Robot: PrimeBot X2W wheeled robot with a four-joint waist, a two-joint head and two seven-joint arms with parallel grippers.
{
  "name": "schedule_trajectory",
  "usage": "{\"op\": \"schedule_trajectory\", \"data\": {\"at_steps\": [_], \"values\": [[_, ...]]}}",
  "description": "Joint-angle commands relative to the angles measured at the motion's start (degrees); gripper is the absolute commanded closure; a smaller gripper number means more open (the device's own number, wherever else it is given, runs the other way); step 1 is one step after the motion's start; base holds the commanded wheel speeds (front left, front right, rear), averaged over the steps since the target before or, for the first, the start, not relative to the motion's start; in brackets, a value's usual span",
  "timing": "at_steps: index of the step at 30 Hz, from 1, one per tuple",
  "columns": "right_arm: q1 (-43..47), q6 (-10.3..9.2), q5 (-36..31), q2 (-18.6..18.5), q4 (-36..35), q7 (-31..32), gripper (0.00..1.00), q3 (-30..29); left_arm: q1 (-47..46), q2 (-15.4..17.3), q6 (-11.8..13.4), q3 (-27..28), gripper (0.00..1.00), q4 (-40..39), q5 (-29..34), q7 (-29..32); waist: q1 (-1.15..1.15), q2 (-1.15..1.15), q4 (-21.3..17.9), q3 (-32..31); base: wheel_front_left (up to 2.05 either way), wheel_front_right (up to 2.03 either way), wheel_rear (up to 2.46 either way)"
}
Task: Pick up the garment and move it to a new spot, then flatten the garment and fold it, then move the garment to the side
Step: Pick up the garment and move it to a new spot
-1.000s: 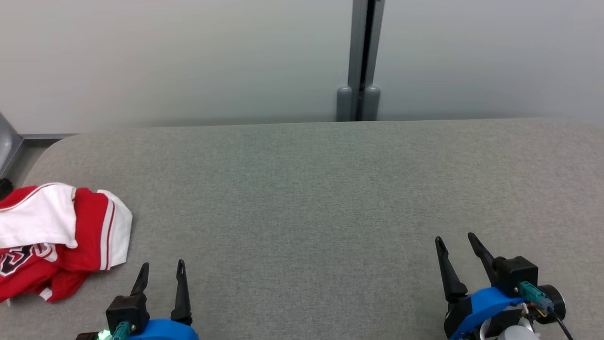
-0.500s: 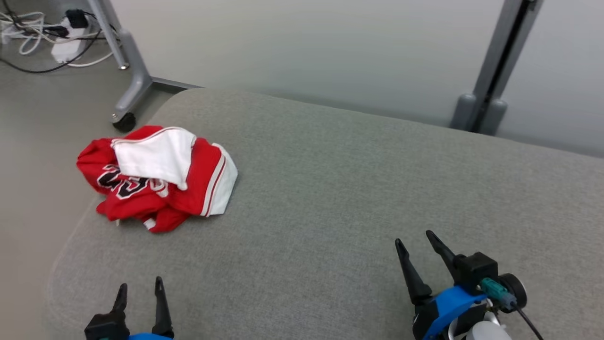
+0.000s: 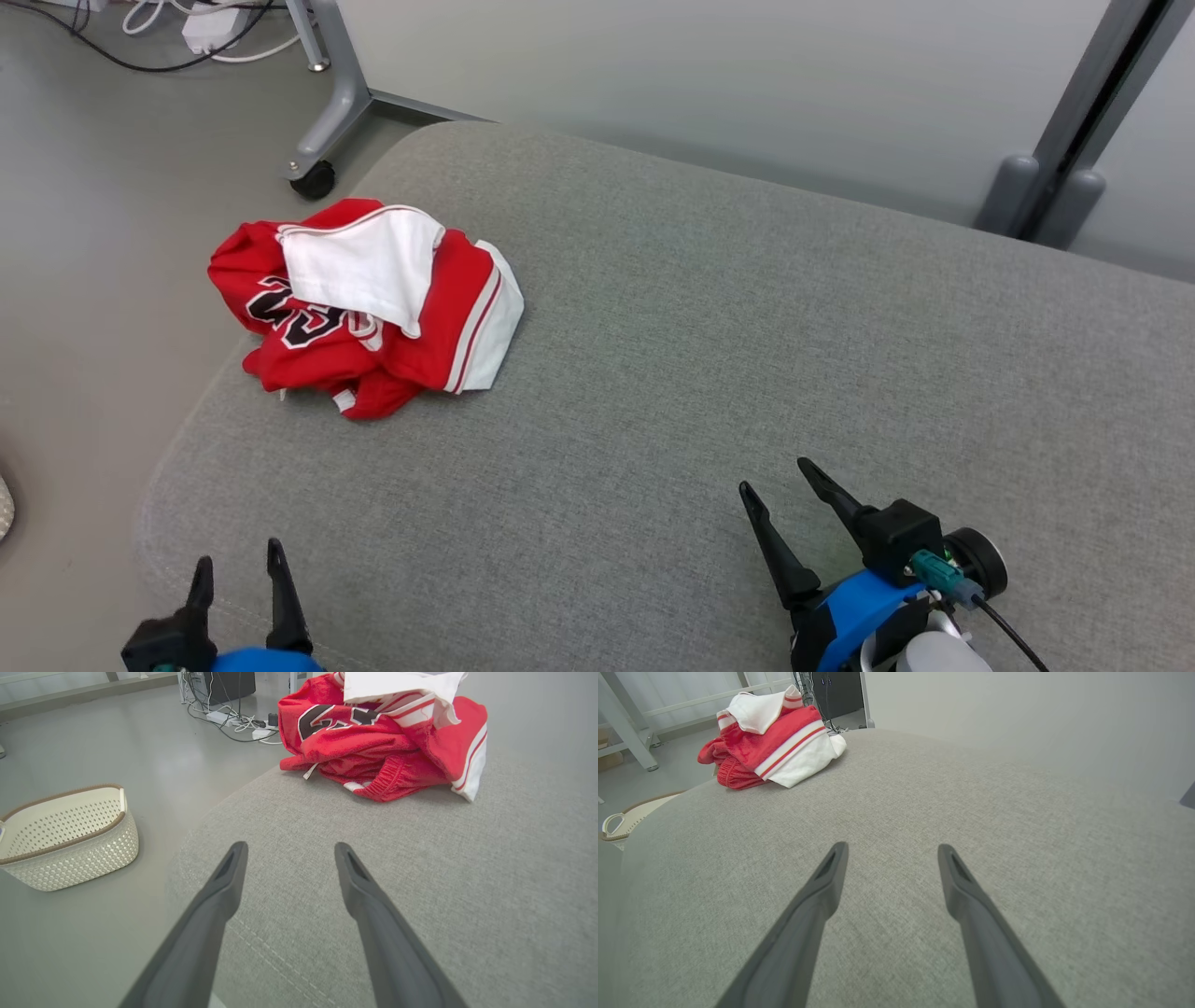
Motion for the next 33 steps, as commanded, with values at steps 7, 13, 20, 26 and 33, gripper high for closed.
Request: {"op": "schedule_trajectory", "data": {"at_steps": [7, 13, 20, 26, 33], "values": [[-2.7, 0.0, 0.5, -3.5, -2.4, -0.2, 0.0, 2.2, -13.0, 2.9, -3.0, 3.9, 0.0, 0.7, 1.4, -0.2, 0.0, 0.0, -2.7, 5.2, 0.0, 0.0, 0.0], [-4.1, 0.0, 0.7, -5.4, -4.1, -0.2, 0.0, 3.4, -22.9, 6.3, -4.9, 4.4, 0.0, 4.2, 1.5, -0.2, 0.0, 0.0, -4.4, 9.1, 0.0, 0.0, 0.0], [-5.8, -0.01, 1.1, -7.6, -5.2, -0.2, 0.0, 5.0, -36.2, 11.4, -6.2, 2.9, 0.0, 16.1, -1.0, -0.2, 0.0, 0.0, -6.8, 13.8, 0.0, 0.0, 0.0], [-7.0, -0.06, 1.5, -9.4, -5.1, 0.0, 0.0, 5.4, -44.2, 13.4, -6.3, 0.6, 0.0, 26.6, -2.8, 3.4, 0.0, 0.0, -8.6, 17.2, 0.0, 0.0, 0.0], [-8.1, -0.07, 1.6, -10.0, -4.7, 0.2, 0.0, 5.2, -48.9, 14.1, -3.9, 1.0, 0.0, 36.4, -3.8, 7.9, 0.0, 0.0, -10.2, 19.1, 0.0, 0.0, 0.0]]}}
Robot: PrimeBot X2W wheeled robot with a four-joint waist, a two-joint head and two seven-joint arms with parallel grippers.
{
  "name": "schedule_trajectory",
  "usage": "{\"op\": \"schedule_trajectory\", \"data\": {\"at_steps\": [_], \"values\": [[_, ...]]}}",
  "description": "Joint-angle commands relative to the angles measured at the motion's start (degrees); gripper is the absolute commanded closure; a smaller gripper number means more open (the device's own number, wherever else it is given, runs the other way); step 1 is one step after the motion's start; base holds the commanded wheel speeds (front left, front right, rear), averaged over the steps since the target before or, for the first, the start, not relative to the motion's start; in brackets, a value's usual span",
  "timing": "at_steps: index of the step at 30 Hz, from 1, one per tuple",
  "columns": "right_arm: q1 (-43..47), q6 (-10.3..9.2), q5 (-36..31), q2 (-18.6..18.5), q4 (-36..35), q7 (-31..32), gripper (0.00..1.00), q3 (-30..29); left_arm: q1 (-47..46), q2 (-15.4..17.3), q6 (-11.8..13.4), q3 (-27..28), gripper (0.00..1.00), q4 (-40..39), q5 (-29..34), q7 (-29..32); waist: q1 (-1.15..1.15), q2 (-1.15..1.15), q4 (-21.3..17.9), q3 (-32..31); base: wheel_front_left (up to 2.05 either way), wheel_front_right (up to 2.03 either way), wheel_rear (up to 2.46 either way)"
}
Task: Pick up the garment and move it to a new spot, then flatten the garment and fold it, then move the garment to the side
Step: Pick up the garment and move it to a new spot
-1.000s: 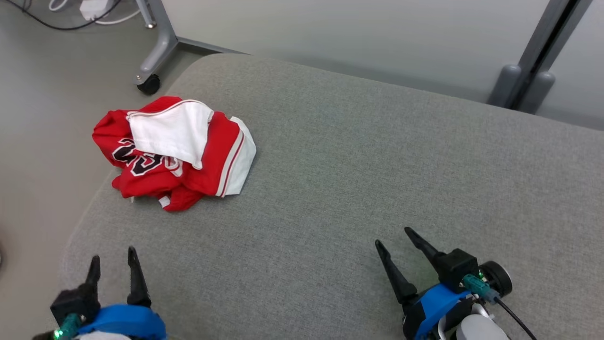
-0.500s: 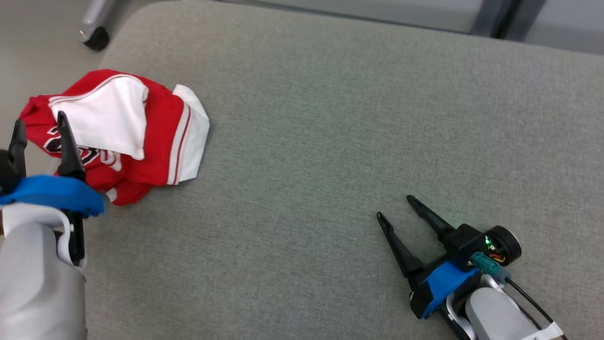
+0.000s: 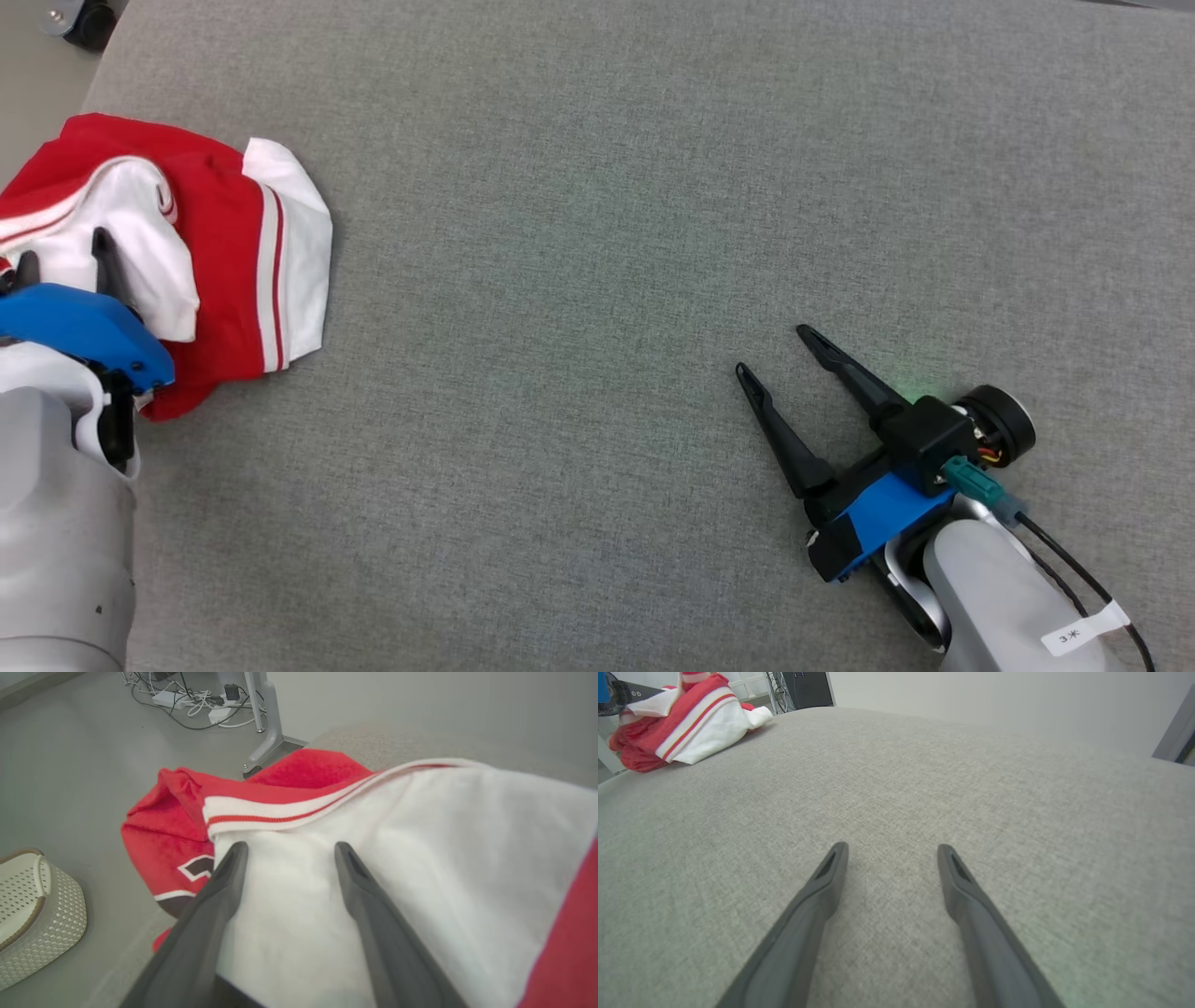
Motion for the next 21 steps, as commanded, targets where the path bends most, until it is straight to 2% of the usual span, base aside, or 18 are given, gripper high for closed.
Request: {"op": "schedule_trajectory", "data": {"at_steps": [1, 2, 3, 4, 6, 13, 21], "values": [[0.9, -0.17, 0.3, -2.1, 3.3, 0.7, 0.0, -1.1, -1.3, -0.3, 0.3, -0.2, 0.0, 0.8, -0.3, 0.2, 0.01, -0.01, -0.1, 0.0, 0.0, 0.0, 0.0], [0.9, -0.17, 0.3, -2.0, 3.4, 0.7, 0.0, -1.1, -1.6, -0.3, 0.5, -0.2, 0.0, 1.6, -0.4, 0.1, 0.01, -0.01, -0.2, -0.1, 0.0, 0.0, 0.0], [1.0, -0.17, 0.4, -1.8, 3.6, 0.7, 0.0, -1.1, -1.7, -0.6, 0.3, -0.4, 0.57, 2.4, -0.5, 0.2, 0.01, -0.01, -0.3, -0.2, 0.0, 0.0, 0.0], [1.1, -0.17, 0.5, -1.7, 3.6, 0.7, 0.0, -1.1, -1.9, -0.7, 0.2, -0.4, 1.0, 3.1, -0.6, 0.1, 0.01, -0.01, -0.3, -0.4, 0.0, 0.0, 0.0], [1.3, -0.17, 0.6, -1.3, 3.7, 0.7, 0.0, -1.0, -2.1, -1.3, -0.2, -0.6, 1.0, 4.2, -1.2, -0.1, 0.01, -0.01, -0.3, -1.0, 0.0, 0.0, 0.0], [2.3, -0.13, 0.9, 0.8, 3.7, 0.6, 0.0, -0.8, -3.0, -0.4, -1.5, -2.1, 1.0, 5.4, -1.2, -2.9, 0.01, -0.01, -0.4, -4.3, 0.0, 0.0, 0.0], [4.5, -0.1, 1.8, 3.5, 4.1, 0.4, 0.0, -1.5, -5.4, -0.2, -2.3, -7.7, 1.0, -0.5, 1.2, -7.4, 0.01, -0.01, -1.7, -11.0, 0.0, 0.0, 0.0]]}}
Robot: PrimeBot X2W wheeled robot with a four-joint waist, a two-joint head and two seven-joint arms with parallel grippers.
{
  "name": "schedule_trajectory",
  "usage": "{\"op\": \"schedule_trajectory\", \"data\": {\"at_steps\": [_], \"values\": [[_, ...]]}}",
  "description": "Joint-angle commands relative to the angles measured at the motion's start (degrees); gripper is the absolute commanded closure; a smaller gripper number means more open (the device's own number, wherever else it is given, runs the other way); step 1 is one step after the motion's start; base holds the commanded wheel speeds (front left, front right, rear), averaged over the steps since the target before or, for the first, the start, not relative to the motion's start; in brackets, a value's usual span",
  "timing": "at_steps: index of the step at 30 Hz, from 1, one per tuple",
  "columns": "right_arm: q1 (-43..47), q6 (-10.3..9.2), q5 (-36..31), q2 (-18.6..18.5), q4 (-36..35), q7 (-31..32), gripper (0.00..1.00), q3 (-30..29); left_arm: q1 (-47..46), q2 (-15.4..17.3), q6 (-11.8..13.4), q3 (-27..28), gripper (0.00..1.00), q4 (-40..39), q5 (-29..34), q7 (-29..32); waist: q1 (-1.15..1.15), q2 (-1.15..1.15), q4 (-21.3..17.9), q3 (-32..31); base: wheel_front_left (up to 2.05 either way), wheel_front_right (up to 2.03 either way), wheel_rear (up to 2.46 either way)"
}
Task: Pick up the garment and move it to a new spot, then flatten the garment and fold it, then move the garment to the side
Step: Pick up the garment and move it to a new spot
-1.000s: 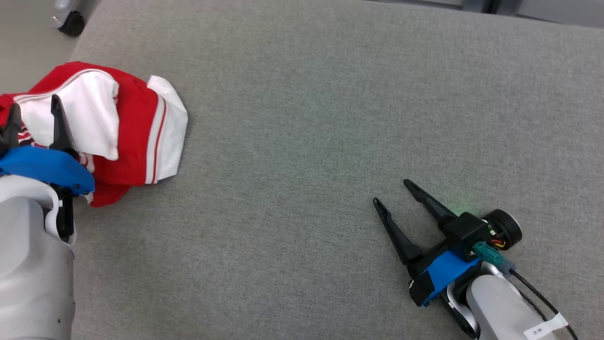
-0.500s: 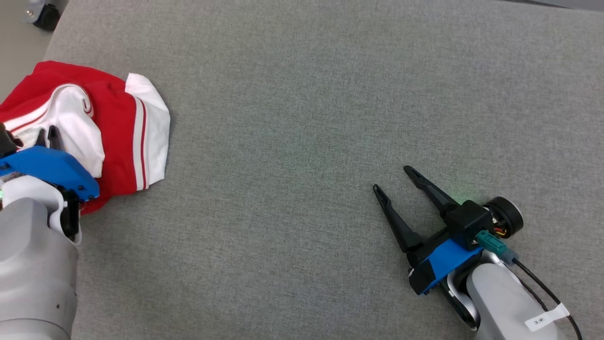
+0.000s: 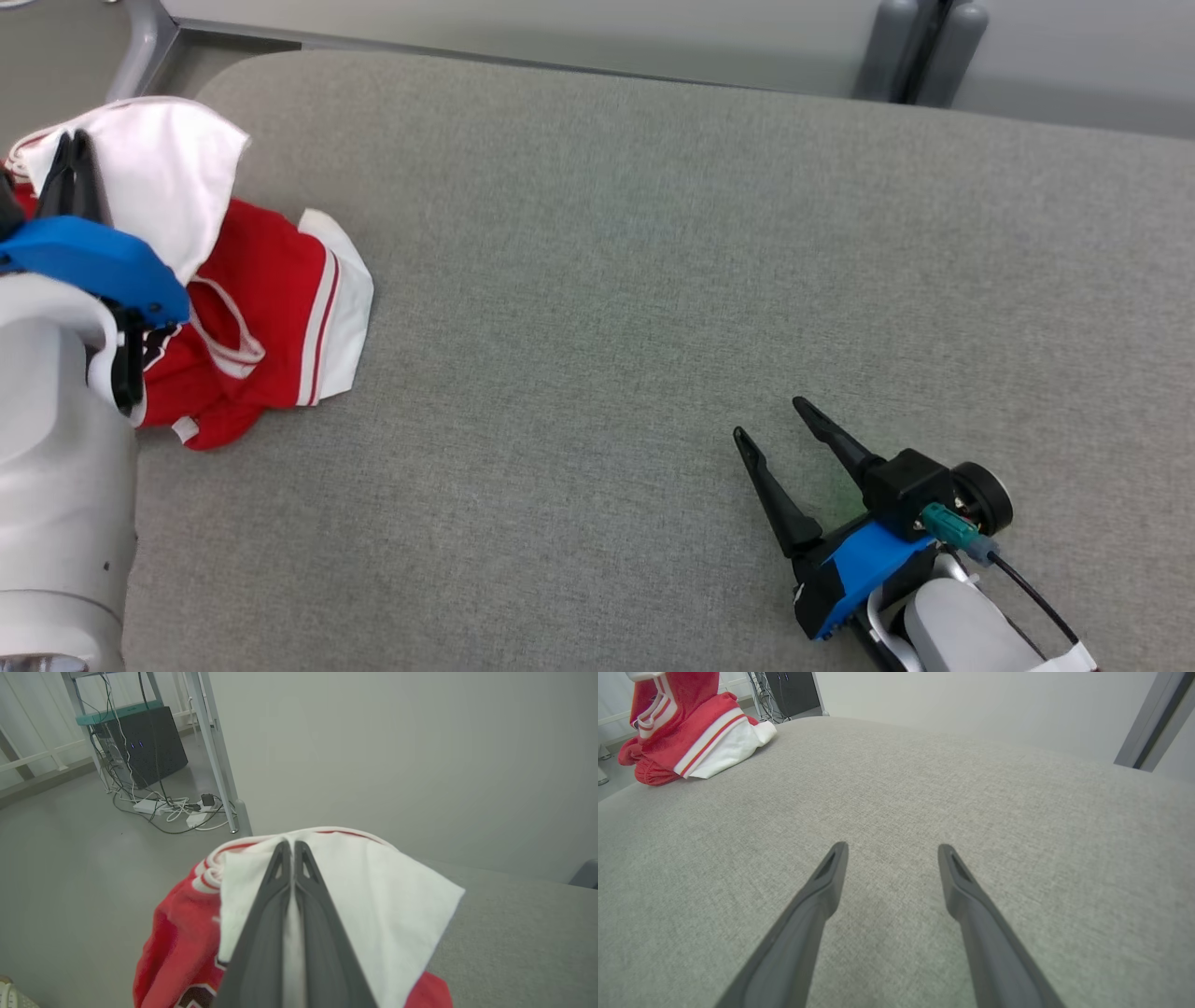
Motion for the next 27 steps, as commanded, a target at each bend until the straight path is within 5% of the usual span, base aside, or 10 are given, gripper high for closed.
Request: {"op": "schedule_trajectory", "data": {"at_steps": [1, 13, 27], "values": [[1.1, -0.02, 0.2, 0.5, 0.1, 0.0, 0.0, -0.2, -1.1, -0.7, -0.2, -1.4, 1.0, -1.9, 0.3, -0.5, -0.01, 0.0, -1.7, -2.4, 0.0, 0.0, 0.0], [7.4, -0.02, 0.7, 4.0, 0.7, 0.0, 0.0, -1.9, -0.2, -3.8, -0.3, -19.0, 1.0, -20.0, -8.5, -0.2, -0.01, 0.0, -11.7, -11.8, 0.0, 0.0, 0.0], [9.2, -0.02, 0.0, 4.5, -0.4, 0.0, 0.0, -3.8, 4.7, -11.3, -0.3, -31.5, 1.0, -30.9, -18.7, 0.4, -0.01, 0.0, -24.9, -12.0, 0.0, 0.0, 0.0]]}}
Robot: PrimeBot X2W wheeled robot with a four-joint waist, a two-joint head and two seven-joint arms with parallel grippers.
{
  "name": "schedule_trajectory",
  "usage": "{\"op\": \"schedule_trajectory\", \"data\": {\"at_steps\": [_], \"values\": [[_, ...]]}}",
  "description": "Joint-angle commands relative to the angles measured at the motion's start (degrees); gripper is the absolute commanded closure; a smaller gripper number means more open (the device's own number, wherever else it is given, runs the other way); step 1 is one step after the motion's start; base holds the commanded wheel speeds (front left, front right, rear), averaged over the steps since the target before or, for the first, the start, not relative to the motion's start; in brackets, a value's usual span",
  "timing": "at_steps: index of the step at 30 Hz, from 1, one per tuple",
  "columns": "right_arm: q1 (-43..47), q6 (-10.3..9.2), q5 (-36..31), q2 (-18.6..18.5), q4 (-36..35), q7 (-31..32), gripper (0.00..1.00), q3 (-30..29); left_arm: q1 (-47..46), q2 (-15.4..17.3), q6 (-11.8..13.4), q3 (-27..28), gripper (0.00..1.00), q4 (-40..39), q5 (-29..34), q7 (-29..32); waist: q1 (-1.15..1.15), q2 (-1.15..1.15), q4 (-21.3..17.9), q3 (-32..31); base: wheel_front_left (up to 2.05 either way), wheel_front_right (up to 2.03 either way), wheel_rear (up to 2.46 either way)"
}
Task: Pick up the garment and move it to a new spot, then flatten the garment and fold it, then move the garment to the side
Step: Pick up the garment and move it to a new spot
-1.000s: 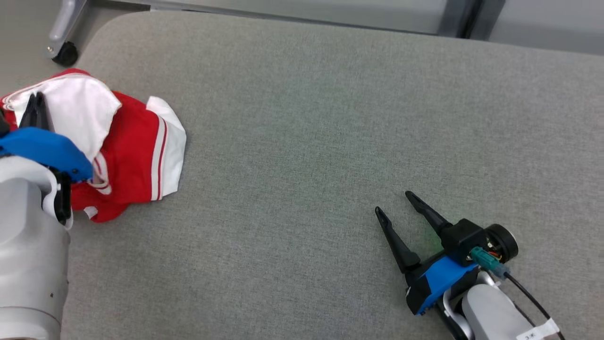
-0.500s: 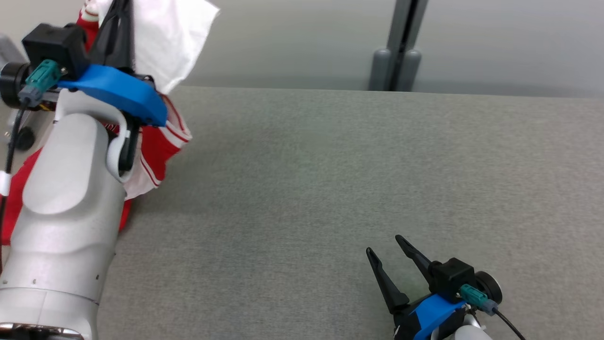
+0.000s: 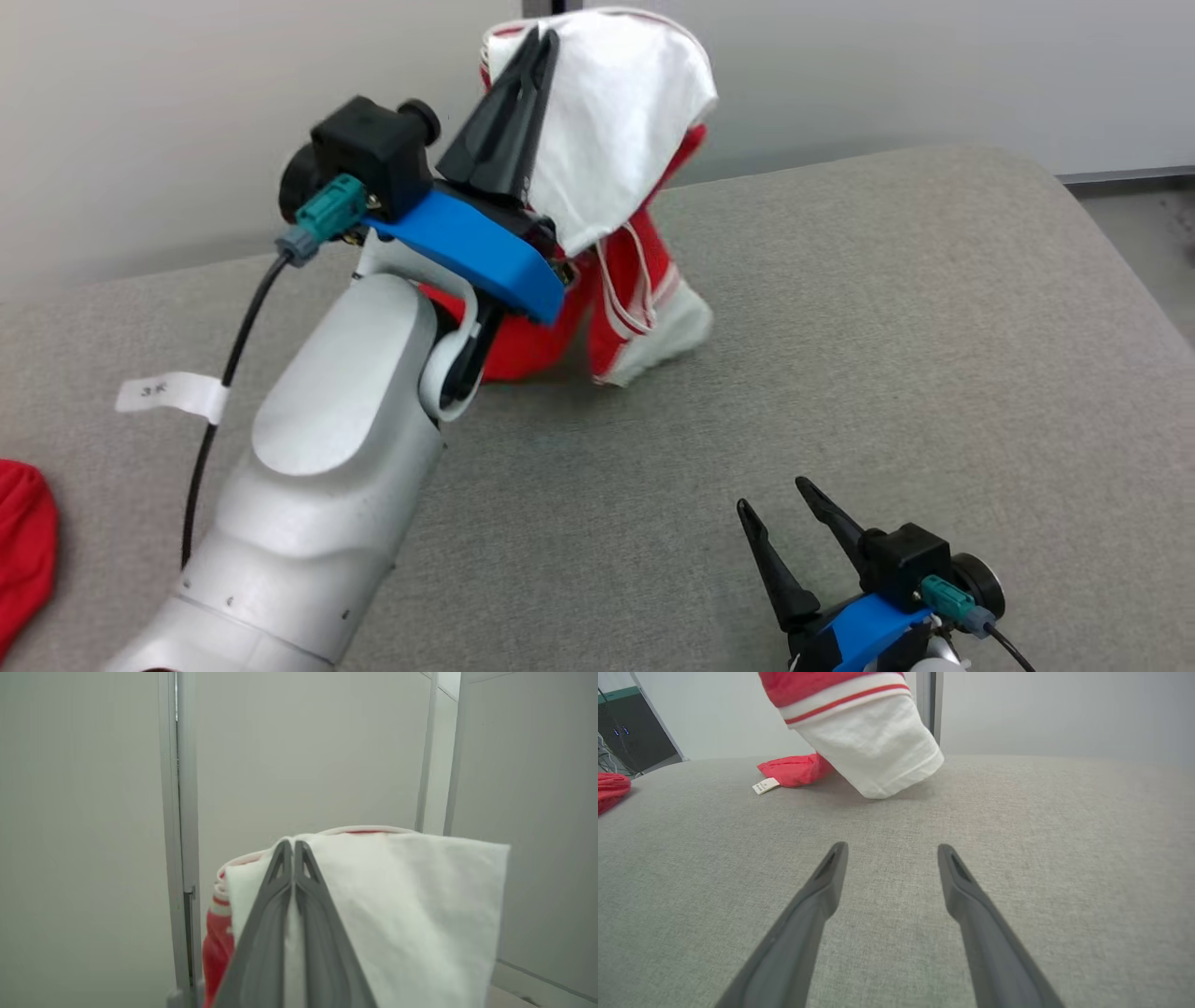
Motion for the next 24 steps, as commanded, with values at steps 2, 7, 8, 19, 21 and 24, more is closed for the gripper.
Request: {"op": "schedule_trajectory", "data": {"at_steps": [2, 7, 8, 19, 21, 24], "values": [[0.4, -0.02, -0.2, 0.2, -0.5, 0.0, 0.0, -0.1, 2.9, -0.9, 0.0, -0.9, 1.0, 1.6, -0.9, -0.8, 0.01, 0.0, -1.9, -0.3, 0.0, 0.0, 0.0], [-0.3, -0.02, 0.0, 0.4, -0.8, 0.0, 0.0, -0.3, 7.2, -2.0, 0.4, -3.3, 0.76, 6.5, -0.7, -1.6, 0.01, 0.0, -2.5, 0.6, 0.0, 0.0, 0.0], [-0.3, -0.02, 0.0, 0.4, -0.8, 0.0, 0.0, -0.3, 7.2, -2.0, 0.4, -3.3, 0.76, 6.5, -0.7, -1.6, 0.01, 0.0, -2.5, 0.6, 0.0, 0.0, 0.0], [0.1, -0.02, -0.1, 0.6, -1.9, 0.0, 0.0, -2.6, 21.1, 0.7, 5.5, 7.0, 0.0, 6.4, 3.0, -1.8, 0.01, 0.0, 1.0, -1.0, 0.0, 0.0, 0.0], [0.7, -0.02, -0.2, 0.7, -2.1, 0.0, 0.0, -3.2, 25.1, 1.5, 6.6, 10.1, 0.0, 4.5, 4.2, -1.8, 0.01, 0.0, 2.0, -1.6, 0.0, 0.0, 0.0], [1.4, -0.02, -0.4, 0.7, -2.2, 0.0, 0.0, -4.4, 31.3, 2.6, 7.4, 14.3, 0.0, 2.0, 6.8, -1.8, 0.01, 0.0, 3.8, -2.3, 0.0, 0.0, 0.0]]}}
